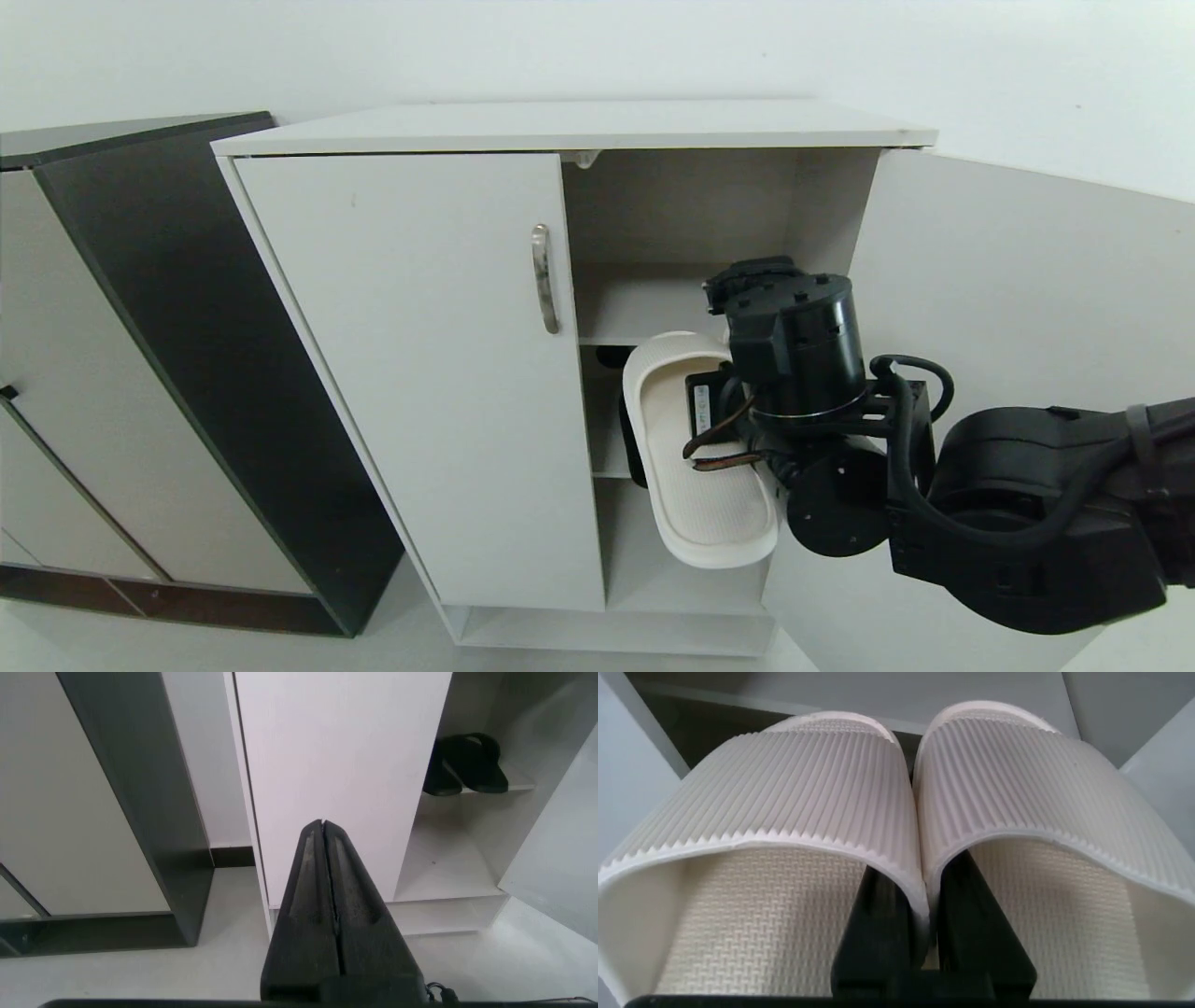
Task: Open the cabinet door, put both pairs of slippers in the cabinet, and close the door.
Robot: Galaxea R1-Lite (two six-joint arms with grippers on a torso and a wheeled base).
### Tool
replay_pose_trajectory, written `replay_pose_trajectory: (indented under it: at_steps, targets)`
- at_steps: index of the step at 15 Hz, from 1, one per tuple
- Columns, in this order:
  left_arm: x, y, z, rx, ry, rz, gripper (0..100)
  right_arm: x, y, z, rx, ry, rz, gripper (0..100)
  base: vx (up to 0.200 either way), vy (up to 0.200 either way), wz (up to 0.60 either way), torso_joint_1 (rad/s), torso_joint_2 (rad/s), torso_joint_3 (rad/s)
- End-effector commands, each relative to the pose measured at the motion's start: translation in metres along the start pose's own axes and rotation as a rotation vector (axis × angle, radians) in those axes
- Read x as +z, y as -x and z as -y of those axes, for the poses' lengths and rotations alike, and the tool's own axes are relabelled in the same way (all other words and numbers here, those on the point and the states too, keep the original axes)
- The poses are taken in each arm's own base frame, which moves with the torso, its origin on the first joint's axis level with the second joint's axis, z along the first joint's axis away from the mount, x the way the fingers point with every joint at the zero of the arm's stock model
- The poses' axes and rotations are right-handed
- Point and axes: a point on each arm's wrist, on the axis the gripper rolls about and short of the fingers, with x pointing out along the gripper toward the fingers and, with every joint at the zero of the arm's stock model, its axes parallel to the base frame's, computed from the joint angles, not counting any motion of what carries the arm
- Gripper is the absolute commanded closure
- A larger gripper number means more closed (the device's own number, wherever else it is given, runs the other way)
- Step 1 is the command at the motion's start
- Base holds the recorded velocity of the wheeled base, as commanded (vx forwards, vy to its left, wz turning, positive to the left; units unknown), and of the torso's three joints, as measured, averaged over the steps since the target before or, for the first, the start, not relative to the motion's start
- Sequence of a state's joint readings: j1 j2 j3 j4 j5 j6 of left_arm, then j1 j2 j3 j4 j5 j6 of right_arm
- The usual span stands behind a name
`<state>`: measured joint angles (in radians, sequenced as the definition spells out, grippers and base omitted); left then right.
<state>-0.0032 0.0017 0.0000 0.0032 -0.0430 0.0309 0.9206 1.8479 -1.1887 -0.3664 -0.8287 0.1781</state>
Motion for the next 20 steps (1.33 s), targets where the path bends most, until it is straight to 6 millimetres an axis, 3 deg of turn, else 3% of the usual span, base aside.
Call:
replay_pose_trajectory:
  at_steps: [1,3,15,20]
  targets:
    - [0.0,0.0,0.0,-0.001,0.0,0.0,100,-0.003,-0.001,-0.002,0.002,0.005,-0.005,100,0.0,0.0,0.0,0.0,0.0,0.0]
    - [0.0,0.0,0.0,-0.001,0.0,0.0,100,-0.004,-0.003,-0.005,0.005,0.0,0.0,100,0.0,0.0,0.0,0.0,0.0,0.0]
    - [0.0,0.0,0.0,-0.001,0.002,0.0,100,-0.008,0.0,-0.011,0.022,-0.001,-0.001,100,0.2,0.0,0.0,0.002,0.0,0.0]
    - [0.0,0.0,0.0,-0.001,0.002,0.0,100,-0.01,0.0,-0.013,0.025,-0.011,-0.003,100,0.0,0.0,0.0,0.0,0.0,0.0]
